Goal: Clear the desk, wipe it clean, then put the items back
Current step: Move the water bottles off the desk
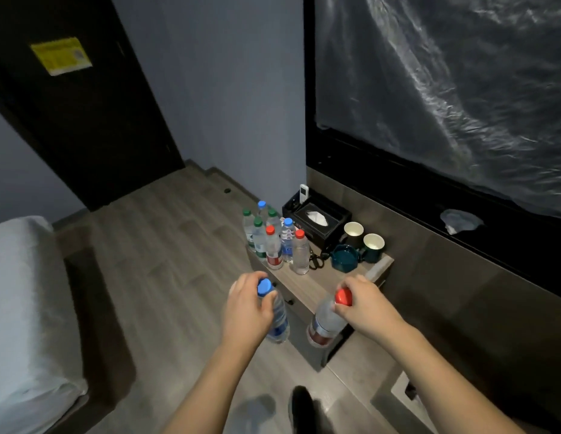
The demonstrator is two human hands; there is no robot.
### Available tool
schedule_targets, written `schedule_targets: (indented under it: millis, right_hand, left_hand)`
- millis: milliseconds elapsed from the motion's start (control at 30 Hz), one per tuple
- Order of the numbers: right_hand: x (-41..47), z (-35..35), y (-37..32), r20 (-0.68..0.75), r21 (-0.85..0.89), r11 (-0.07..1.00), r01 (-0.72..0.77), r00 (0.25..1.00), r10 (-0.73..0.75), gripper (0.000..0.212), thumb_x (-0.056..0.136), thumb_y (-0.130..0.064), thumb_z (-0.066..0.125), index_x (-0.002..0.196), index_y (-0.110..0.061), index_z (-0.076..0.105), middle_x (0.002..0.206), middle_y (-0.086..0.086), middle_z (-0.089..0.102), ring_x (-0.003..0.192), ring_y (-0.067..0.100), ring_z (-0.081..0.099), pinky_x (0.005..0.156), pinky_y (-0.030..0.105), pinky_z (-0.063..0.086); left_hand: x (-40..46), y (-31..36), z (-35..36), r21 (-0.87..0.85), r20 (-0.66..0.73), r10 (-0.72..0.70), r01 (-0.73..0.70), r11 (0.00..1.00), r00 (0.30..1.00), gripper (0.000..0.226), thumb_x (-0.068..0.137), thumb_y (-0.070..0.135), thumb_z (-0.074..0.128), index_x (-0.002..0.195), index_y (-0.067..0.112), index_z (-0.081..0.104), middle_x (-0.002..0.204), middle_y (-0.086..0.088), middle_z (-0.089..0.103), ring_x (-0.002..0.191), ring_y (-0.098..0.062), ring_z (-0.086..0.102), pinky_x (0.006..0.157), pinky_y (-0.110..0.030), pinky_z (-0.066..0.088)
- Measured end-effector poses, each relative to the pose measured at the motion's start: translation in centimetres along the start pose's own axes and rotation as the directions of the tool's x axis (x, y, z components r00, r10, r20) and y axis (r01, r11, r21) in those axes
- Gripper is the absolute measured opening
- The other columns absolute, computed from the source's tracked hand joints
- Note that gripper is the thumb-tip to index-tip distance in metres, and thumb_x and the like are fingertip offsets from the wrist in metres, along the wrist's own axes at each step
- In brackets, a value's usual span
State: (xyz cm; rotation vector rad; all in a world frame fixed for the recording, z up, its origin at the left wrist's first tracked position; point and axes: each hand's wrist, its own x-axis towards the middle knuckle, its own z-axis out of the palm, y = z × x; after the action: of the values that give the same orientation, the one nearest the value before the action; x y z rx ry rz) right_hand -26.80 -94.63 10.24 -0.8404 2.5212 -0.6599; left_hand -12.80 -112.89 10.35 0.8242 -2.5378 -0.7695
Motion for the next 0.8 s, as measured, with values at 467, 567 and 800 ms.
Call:
schedule_targets:
  millis: [467, 567, 800]
  right_hand:
    - [21.8, 4.5, 3.1, 0.005, 0.133, 0.939, -0.316, 0.948, 0.318, 0.021, 0.083, -0.02, 0.065, 0.1, -0.022, 0.054, 0.103, 0.0, 0.043, 0.087, 0.017, 0.05, 0.081, 0.028, 0.041]
    - [24.5, 5.9, 3.5, 0.011, 0.169, 0.913, -0.371, 0.927, 0.375, 0.023, 0.083, -0.02, 0.065, 0.101, -0.021, 0.05, 0.104, 0.001, 0.042, 0.092, 0.02, 0.052, 0.087, 0.03, 0.043]
    - [29.7, 8.5, 4.7, 0.013, 0.15, 0.877, -0.456, 0.888, 0.459, 0.026, 0.084, -0.021, 0.065, 0.107, -0.014, 0.055, 0.109, 0.005, 0.046, 0.094, 0.022, 0.053, 0.086, 0.03, 0.045]
  left_hand:
    - [21.0, -5.8, 8.6, 0.158, 0.424, 0.088, -0.17, 0.973, 0.901, 0.027, 0.084, 0.017, 0.062, 0.11, 0.021, 0.057, 0.11, 0.001, 0.055, 0.105, -0.019, 0.049, 0.088, -0.03, 0.041]
    - [24.0, -7.4, 11.6, 0.158, 0.514, 0.096, -0.204, 0.966, 0.853, 0.025, 0.083, 0.018, 0.059, 0.108, 0.02, 0.056, 0.109, -0.001, 0.054, 0.104, -0.022, 0.048, 0.09, -0.033, 0.042]
    - [28.0, -11.0, 18.8, 0.105, 0.524, 0.141, -0.228, 0.968, 0.84, 0.013, 0.078, 0.008, 0.062, 0.091, 0.009, 0.062, 0.092, -0.014, 0.059, 0.083, -0.034, 0.06, 0.067, -0.041, 0.052]
